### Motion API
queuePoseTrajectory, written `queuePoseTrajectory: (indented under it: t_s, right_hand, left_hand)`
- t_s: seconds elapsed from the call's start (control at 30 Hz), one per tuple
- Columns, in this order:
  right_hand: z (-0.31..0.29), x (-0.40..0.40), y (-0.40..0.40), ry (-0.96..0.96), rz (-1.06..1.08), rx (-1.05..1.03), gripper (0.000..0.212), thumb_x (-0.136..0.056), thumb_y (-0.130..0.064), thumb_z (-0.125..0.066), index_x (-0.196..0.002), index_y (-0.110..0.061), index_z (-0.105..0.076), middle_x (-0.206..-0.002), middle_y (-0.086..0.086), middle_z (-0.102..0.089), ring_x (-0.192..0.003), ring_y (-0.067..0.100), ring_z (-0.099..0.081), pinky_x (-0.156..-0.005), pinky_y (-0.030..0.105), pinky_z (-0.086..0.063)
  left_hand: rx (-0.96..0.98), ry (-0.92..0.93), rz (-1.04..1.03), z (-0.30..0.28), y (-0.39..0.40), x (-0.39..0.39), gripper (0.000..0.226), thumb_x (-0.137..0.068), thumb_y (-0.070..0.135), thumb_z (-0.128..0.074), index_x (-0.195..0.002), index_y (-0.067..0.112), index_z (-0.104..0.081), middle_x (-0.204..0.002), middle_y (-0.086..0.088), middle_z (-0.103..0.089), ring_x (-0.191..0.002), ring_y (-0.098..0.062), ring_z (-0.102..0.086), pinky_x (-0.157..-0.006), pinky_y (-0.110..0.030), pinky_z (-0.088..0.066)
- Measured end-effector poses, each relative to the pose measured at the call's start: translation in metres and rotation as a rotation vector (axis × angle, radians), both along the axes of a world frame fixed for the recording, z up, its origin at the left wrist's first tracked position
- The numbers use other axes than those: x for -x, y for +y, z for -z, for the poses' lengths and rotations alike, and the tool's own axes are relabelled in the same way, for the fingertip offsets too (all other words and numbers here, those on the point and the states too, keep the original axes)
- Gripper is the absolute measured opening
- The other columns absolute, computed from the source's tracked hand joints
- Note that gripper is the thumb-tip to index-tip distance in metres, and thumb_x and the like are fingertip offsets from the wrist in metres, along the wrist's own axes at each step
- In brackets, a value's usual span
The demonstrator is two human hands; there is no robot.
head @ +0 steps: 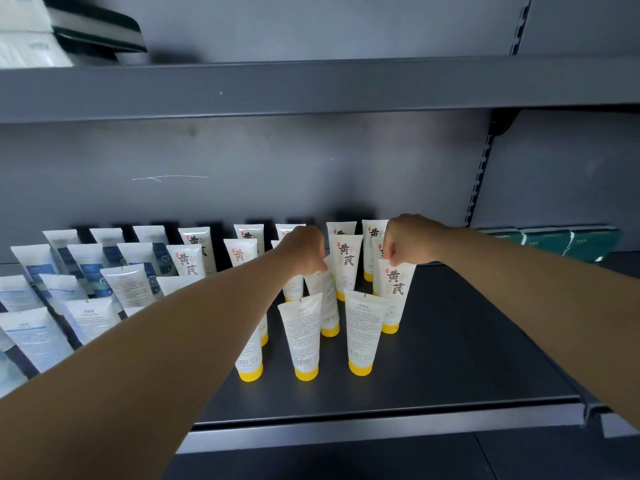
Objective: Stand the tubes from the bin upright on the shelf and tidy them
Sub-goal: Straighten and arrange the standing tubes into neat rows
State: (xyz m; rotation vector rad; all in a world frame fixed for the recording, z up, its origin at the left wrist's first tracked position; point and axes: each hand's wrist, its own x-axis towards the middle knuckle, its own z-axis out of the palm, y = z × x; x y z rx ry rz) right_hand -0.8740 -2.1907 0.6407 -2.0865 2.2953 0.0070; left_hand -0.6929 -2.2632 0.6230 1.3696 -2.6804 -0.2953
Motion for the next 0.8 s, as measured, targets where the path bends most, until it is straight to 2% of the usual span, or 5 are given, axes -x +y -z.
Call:
queuePoseTrajectory:
  t_s: [0.1,0.23,0.37,0.57,0.8]
  right_hand:
    - [0.001,0.001,0.0,-0.003,-0.001,0.001,0.022,-0.082,-0.012,-0.07,-0.104,-0.014,-0.073,-0.109,0.0,-0.07,-0.098,0.019,-0.064,-0.086,0.028,-0.049]
    - [0.003,0.003,-0.001,-0.006,-0.005,0.002,0.025,-0.082,-0.013,-0.07,-0.107,-0.013,-0.071,-0.112,0.003,-0.069,-0.099,0.02,-0.064,-0.089,0.031,-0.051]
    - [0.002,0.004,-0.001,-0.011,-0.014,0.0,0.025,-0.083,-0.012,-0.069,-0.108,-0.012,-0.071,-0.113,0.004,-0.068,-0.099,0.021,-0.064,-0.088,0.03,-0.05]
    - [0.002,0.003,-0.001,-0.026,-0.013,0.005,0.024,-0.083,-0.013,-0.069,-0.107,-0.012,-0.072,-0.112,0.003,-0.069,-0.099,0.02,-0.064,-0.087,0.028,-0.049]
    - [0.003,0.005,-0.001,-0.026,-0.016,0.007,0.024,-0.082,-0.013,-0.07,-0.106,-0.014,-0.072,-0.112,0.002,-0.069,-0.098,0.02,-0.064,-0.086,0.028,-0.05]
  left_hand:
    - [-0.001,0.003,0.009,0.0,0.004,0.007,0.016,-0.084,0.016,-0.069,-0.074,0.007,-0.059,-0.067,0.003,-0.051,-0.078,-0.018,-0.052,-0.07,-0.025,-0.041]
    - [-0.022,0.003,0.044,-0.007,0.004,0.009,0.017,-0.085,0.013,-0.065,-0.077,-0.002,-0.065,-0.061,-0.001,-0.051,-0.071,-0.02,-0.053,-0.061,-0.024,-0.043]
    - [-0.028,-0.023,0.133,-0.009,0.001,0.004,0.023,-0.09,0.011,-0.056,-0.1,-0.006,-0.068,-0.082,-0.013,-0.066,-0.073,-0.02,-0.059,-0.08,-0.034,-0.052]
    - [-0.038,0.057,0.222,-0.01,0.008,0.001,0.028,-0.092,0.008,-0.056,-0.119,0.009,-0.064,-0.108,-0.006,-0.067,-0.062,-0.011,-0.059,-0.079,-0.023,-0.049]
    - [-0.012,-0.138,0.272,-0.013,0.01,-0.002,0.041,-0.096,-0.003,-0.038,-0.129,0.012,-0.057,-0.132,-0.016,-0.055,-0.097,-0.023,-0.065,-0.076,-0.019,-0.041]
